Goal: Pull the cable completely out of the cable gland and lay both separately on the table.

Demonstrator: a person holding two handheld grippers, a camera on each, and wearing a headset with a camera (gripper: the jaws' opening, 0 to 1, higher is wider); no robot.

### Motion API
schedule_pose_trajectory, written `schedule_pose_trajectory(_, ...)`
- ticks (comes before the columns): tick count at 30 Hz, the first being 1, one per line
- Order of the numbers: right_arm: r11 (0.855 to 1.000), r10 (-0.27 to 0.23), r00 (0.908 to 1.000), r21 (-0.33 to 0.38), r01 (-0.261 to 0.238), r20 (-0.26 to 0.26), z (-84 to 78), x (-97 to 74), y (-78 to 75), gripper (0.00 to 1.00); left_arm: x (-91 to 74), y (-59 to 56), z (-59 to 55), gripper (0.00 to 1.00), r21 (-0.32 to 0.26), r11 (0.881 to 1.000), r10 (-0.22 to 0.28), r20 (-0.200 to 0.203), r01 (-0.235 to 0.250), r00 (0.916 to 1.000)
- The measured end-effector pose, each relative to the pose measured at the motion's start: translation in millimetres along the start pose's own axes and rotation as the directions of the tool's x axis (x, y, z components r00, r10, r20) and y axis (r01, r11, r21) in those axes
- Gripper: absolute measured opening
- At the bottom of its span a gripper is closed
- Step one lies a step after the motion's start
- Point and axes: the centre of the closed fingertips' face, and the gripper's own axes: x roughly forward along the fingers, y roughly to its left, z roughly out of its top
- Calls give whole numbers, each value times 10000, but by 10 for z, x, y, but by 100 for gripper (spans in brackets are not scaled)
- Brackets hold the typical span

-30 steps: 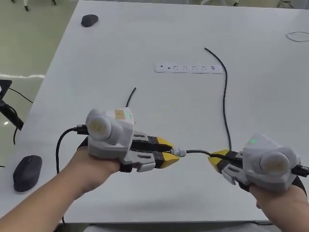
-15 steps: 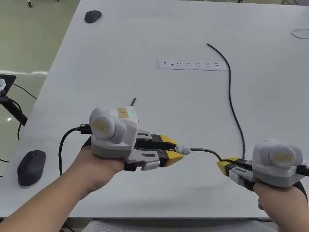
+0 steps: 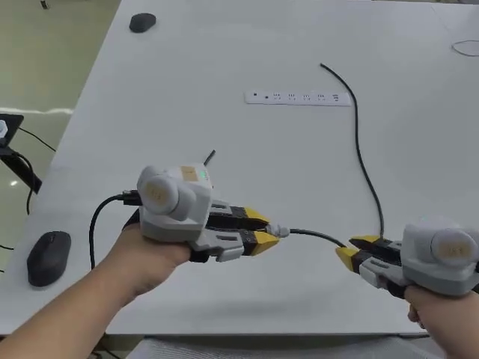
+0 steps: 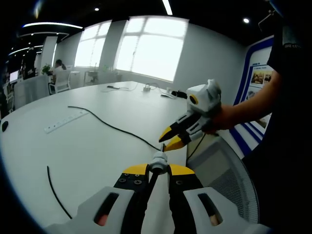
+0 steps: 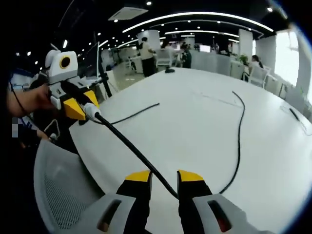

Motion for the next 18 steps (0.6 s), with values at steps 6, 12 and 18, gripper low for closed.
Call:
schedule_pose_trajectory(6, 9819, 510, 9985, -1838, -461, 220, 328, -15, 292, 17, 5, 7, 4, 15, -63, 10000, 23, 19, -23, 10000)
schedule_pose_trajectory(12, 9208, 981, 9952, -3799, -878, 78, 520, 89, 610, 18, 20, -9, -5, 15, -37, 10000, -47, -48, 46, 10000)
schedule_pose_trajectory(18, 8975, 949, 9955, -4322, -872, -37, 553, 147, 670, 14, 27, -27, -15, 15, -58, 9999, -84, -63, 84, 9999)
